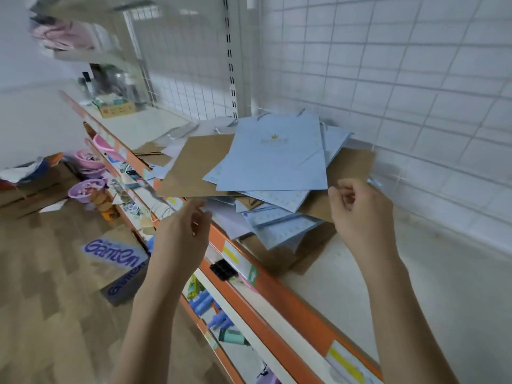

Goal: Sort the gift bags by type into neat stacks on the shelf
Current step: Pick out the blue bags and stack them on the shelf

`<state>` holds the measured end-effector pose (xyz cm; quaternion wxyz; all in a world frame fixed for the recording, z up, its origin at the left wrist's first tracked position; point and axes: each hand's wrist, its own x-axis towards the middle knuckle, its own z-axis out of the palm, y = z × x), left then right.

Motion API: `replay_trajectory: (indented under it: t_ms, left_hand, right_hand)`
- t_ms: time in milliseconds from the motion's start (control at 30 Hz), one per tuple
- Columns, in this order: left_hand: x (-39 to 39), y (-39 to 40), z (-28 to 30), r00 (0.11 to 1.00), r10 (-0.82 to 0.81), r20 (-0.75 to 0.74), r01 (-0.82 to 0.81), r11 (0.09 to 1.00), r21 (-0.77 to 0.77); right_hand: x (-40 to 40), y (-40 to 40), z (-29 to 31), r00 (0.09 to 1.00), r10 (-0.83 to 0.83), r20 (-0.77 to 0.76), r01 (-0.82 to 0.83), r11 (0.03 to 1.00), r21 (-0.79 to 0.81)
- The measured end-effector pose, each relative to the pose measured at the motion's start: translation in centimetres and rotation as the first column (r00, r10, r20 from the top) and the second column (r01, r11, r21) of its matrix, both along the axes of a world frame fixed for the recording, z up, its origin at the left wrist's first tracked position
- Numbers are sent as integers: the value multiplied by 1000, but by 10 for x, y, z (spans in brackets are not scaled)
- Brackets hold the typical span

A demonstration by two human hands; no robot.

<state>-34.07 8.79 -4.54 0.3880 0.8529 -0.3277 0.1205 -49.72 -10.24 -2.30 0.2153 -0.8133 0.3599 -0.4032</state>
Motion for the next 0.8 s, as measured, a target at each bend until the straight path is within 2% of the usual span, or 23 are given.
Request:
replay_trajectory:
  t_ms: [100, 267, 433, 500, 633, 800]
  left_hand:
    - [25, -7, -2, 1000, -16, 0, 16, 1000, -6]
    - [58, -20, -9, 998, -41, -42, 40, 999, -25]
    - [83, -42, -3, 991, -129, -24, 127, 990, -63]
    - [92, -51, 1, 989, -145, 7, 146, 987, -71]
    - [111, -67, 5, 979, -206, -13, 205, 977, -54]
    - [132, -76, 9, 956, -293, -9, 290, 950, -113]
  right_hand:
    - [33, -13, 8, 999, -52, -14, 52, 999, -12]
    - [73, -46, 14, 973, -107, -204, 119, 992, 50]
    - [91, -55, 31, 864, -120, -489, 216, 966, 145]
    - [95, -59, 33, 835, -111, -538, 232, 959, 161]
    - [83, -67, 41, 882, -40, -470, 193, 940, 281]
    - [64, -59, 43, 918, 42, -393, 156, 876, 456]
